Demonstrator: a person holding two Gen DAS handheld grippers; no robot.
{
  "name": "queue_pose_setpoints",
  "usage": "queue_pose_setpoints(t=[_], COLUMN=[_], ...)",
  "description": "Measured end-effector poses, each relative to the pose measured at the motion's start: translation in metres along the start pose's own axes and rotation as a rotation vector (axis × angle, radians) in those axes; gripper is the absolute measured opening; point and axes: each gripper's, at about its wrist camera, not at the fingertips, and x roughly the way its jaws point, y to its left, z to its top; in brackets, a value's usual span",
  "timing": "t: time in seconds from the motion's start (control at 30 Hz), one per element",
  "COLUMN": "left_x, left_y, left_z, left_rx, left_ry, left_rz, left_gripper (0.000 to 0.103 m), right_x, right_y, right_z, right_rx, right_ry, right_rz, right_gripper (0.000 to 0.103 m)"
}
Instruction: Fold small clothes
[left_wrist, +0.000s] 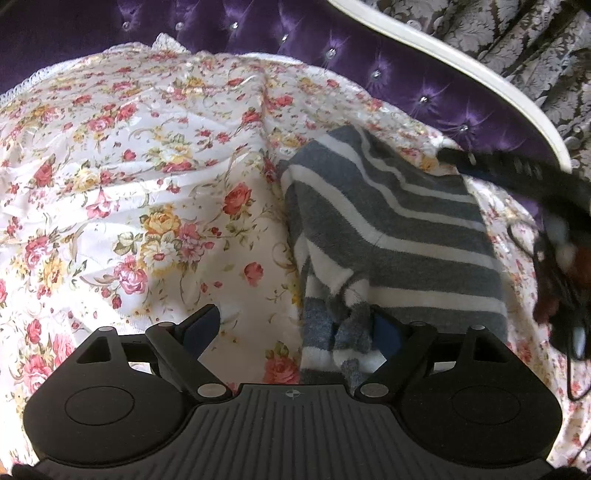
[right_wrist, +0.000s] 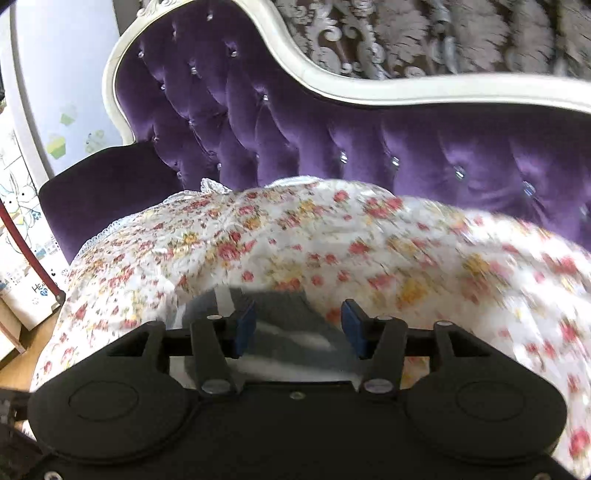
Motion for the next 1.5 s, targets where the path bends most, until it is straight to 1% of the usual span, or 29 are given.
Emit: queue_pose_setpoints(t=[0.03,0.07,0.13,0.23,0.3,0.37,0.47,0.57,0.67,0.77,0.8,0.87,0.97,1.0,1.03,1.07,1.1,1.13,1.17,1.2,1.23,1.27,1.3,1.33,1.43,1.5], left_x=[-0.002,-0.003,-0.006,-0.005,-0.003,0.002,0.004,0.002,0.005,0.009,0.01,0.011,0.011,0.01,0.011,0.012,0.012,0.013,0.013,0.013,0.012,0.011,0.011,0.01,0.0,-0.009], left_y=[-0.001,-0.001,0.002,0.006,0.007,0.006,0.001,-0.003,-0.007,-0.015,-0.018,-0.025,-0.029,-0.029,-0.029,-0.028,-0.028,-0.028,-0.028,-0.027,-0.026,-0.024,-0.022,-0.02,-0.02,-0.022], left_z=[-0.001,-0.002,-0.004,-0.005,-0.006,-0.008,-0.009,-0.01,-0.009,-0.01,-0.011,-0.012,-0.013,-0.014,-0.013,-0.013,-0.013,-0.014,-0.014,-0.013,-0.013,-0.013,-0.013,-0.012,-0.014,-0.019], left_rx=[0.0,-0.004,-0.029,-0.091,-0.115,-0.112,-0.082,-0.064,-0.06,-0.057,-0.044,-0.005,0.015,0.018,0.017,0.008,-0.006,-0.012,-0.008,-0.005,-0.011,-0.023,-0.032,-0.036,-0.038,-0.048], left_ry=[-0.009,-0.015,-0.017,0.018,0.039,0.055,0.051,0.052,0.052,0.064,0.064,0.055,0.043,0.041,0.045,0.051,0.047,0.044,0.041,0.036,0.031,0.027,0.027,0.026,0.016,0.01], left_rz=[-0.012,-0.027,-0.085,-0.187,-0.215,-0.203,-0.19,-0.191,-0.214,-0.264,-0.263,-0.238,-0.233,-0.243,-0.27,-0.286,-0.285,-0.278,-0.272,-0.272,-0.276,-0.288,-0.301,-0.308,-0.331,-0.361], left_gripper=[0.085,0.085,0.085,0.085,0.085,0.085,0.086,0.086,0.087,0.087,0.087,0.087,0.087,0.085,0.082,0.082,0.078,0.071,0.067,0.057,0.048,0.045,0.041,0.039,0.033,0.03], right_x=[-0.005,-0.01,-0.017,-0.022,-0.02,-0.017,-0.013,-0.011,-0.007,-0.002,0.0,0.002,0.003,0.002,0.002,0.001,0.0,0.0,-0.001,-0.002,-0.002,-0.002,-0.004,-0.007,-0.019,-0.032], right_y=[-0.005,-0.01,-0.023,-0.04,-0.047,-0.049,-0.049,-0.046,-0.041,-0.036,-0.035,-0.036,-0.039,-0.04,-0.039,-0.039,-0.038,-0.036,-0.034,-0.031,-0.029,-0.027,-0.026,-0.026,-0.023,-0.018], right_z=[-0.005,-0.011,-0.023,-0.04,-0.05,-0.056,-0.06,-0.059,-0.06,-0.061,-0.061,-0.062,-0.063,-0.063,-0.064,-0.064,-0.064,-0.063,-0.063,-0.062,-0.062,-0.062,-0.062,-0.061,-0.056,-0.054], right_rx=[0.022,0.051,0.118,0.239,0.294,0.313,0.315,0.318,0.312,0.292,0.293,0.3,0.325,0.329,0.33,0.328,0.323,0.312,0.299,0.281,0.261,0.25,0.249,0.256,0.286,0.289], right_ry=[0.002,0.004,0.01,0.022,0.033,0.043,0.033,0.028,0.03,0.033,0.031,0.022,0.011,0.009,0.009,0.011,0.014,0.019,0.024,0.031,0.04,0.046,0.047,0.044,0.043,0.045], right_rz=[0.001,0.009,0.03,0.079,0.109,0.126,0.146,0.171,0.195,0.202,0.207,0.221,0.239,0.241,0.243,0.242,0.24,0.233,0.222,0.202,0.177,0.163,0.159,0.156,0.148,0.15], right_gripper=[0.068,0.07,0.076,0.077,0.077,0.077,0.082,0.082,0.082,0.084,0.085,0.085,0.086,0.086,0.086,0.085,0.084,0.079,0.074,0.063,0.056,0.054,0.049,0.046,0.041,0.041])
